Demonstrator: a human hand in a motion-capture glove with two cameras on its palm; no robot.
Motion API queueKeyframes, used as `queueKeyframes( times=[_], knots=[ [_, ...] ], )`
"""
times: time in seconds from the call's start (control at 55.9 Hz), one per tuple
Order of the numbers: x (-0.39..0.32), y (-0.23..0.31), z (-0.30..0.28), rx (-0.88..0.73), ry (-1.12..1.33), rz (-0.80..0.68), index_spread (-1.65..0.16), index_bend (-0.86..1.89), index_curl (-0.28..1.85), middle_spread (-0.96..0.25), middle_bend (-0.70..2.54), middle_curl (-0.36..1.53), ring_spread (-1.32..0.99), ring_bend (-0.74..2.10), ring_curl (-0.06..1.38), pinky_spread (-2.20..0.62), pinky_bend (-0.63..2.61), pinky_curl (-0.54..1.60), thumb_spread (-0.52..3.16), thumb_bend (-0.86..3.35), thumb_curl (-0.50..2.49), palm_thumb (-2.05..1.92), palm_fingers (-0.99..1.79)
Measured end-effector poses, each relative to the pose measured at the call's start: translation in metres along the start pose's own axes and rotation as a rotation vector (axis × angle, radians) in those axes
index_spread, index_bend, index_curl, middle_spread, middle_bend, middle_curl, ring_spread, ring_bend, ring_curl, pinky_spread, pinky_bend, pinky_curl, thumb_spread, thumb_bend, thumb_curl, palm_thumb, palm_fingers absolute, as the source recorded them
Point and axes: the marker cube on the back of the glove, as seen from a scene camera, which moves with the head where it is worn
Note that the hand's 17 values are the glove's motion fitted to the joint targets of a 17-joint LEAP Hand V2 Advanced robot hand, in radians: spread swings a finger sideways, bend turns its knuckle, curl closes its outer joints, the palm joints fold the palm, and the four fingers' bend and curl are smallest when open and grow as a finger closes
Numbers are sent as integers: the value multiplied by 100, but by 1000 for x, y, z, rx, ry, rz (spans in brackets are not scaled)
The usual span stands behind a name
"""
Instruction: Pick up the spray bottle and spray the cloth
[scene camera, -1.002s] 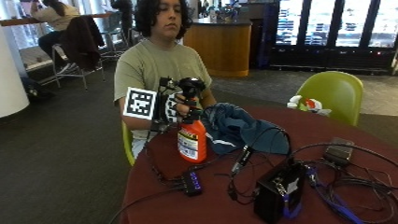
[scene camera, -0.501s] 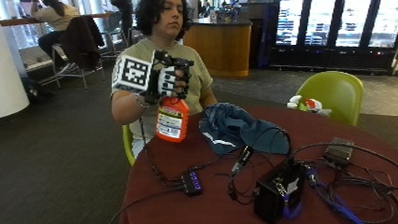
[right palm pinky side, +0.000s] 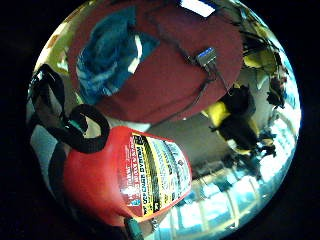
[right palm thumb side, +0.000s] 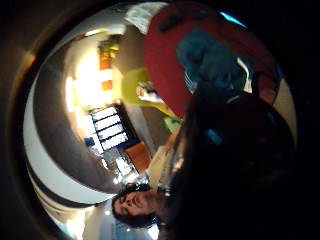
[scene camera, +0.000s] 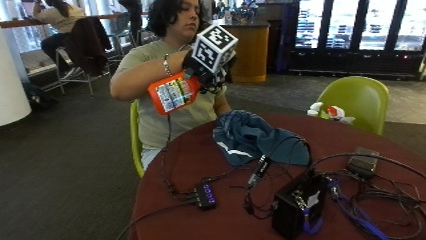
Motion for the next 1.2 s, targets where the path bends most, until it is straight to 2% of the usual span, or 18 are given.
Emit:
queueKeyframes(
  times=[0.197, 0.322, 0.483, 0.68, 0.859, 1.056, 1.199],
  knots=[
    [-27, -52, 28, -146, 252, 175, -18, 29, 55, -14, 63, 54, -15, 63, 47, -21, 38, 40, 38, -3, 72, 101, 134],
    [-27, -82, 46, -256, 345, 241, -18, 28, 56, -14, 63, 54, -15, 62, 47, -21, 38, 40, 37, -3, 74, 101, 134],
    [-23, -111, 71, -313, 442, 319, -18, 27, 56, -15, 63, 53, -15, 61, 47, -21, 39, 40, 37, -3, 75, 101, 134],
    [-21, -122, 73, -320, 395, 303, -18, 27, 57, -15, 62, 53, -15, 61, 47, -21, 38, 40, 38, -3, 76, 102, 133],
    [-41, -103, 37, -148, 250, 142, -18, 26, 58, -14, 62, 53, -15, 60, 47, -20, 38, 40, 39, -3, 76, 102, 132],
    [-98, -65, 2, 138, -54, -229, -18, 24, 58, -14, 61, 53, -15, 60, 47, -20, 38, 40, 41, -3, 77, 102, 132],
    [-144, -48, -7, 395, -375, -477, -18, 23, 59, -14, 61, 53, -15, 60, 47, -19, 38, 40, 41, -3, 77, 102, 133]
  ],
)
